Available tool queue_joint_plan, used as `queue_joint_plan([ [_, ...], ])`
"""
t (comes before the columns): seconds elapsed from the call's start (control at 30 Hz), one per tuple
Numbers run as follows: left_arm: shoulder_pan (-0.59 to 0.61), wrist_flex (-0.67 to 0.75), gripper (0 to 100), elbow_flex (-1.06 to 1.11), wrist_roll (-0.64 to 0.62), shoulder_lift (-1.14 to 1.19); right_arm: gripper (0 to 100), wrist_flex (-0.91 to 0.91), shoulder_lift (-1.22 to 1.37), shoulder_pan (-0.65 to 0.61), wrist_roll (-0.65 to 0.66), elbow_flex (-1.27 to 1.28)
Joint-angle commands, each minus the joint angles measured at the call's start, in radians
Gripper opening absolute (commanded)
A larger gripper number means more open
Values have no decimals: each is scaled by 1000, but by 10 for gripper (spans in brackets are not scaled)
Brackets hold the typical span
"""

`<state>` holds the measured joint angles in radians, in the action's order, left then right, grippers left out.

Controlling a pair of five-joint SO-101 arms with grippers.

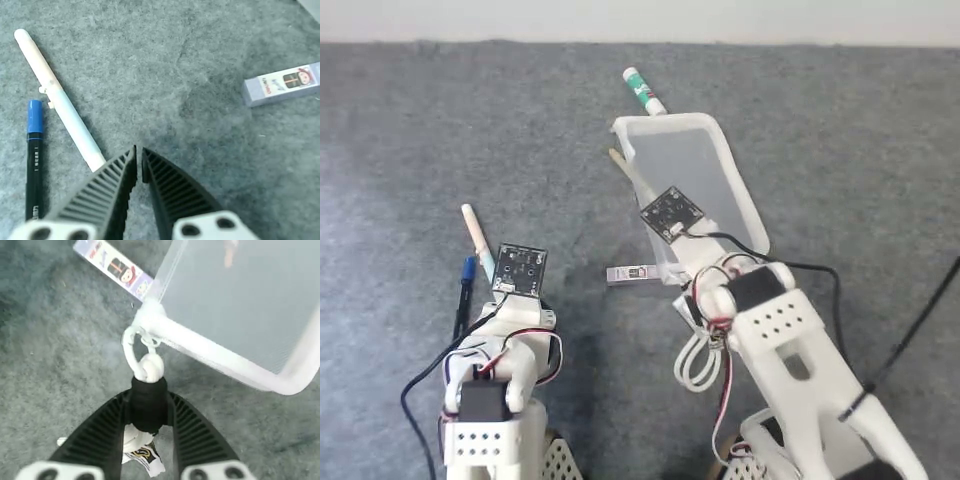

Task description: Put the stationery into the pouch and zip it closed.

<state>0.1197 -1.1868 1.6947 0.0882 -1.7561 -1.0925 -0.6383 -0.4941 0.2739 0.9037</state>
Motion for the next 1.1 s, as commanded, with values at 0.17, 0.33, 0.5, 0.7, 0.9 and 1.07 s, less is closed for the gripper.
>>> queue_joint_plan([
  [0.17, 20, 2, 12, -99, 6, -12, 7, 31, -147, 13, 8, 17],
  [0.33, 63, 69, 12, -179, 6, -12, 7, 76, -203, 13, 8, 20],
  [0.5, 60, 204, 12, -208, 6, -12, 7, 114, -248, 8, 8, 20],
  [0.7, 57, 345, 12, -248, -37, -12, 7, 179, -274, 7, 6, 20],
  [0.9, -11, 345, 111, -291, -129, -9, 7, 288, -271, 4, 15, 15],
  [1.07, -71, 207, 207, -292, -203, -12, 7, 302, -269, -88, 12, 20],
])
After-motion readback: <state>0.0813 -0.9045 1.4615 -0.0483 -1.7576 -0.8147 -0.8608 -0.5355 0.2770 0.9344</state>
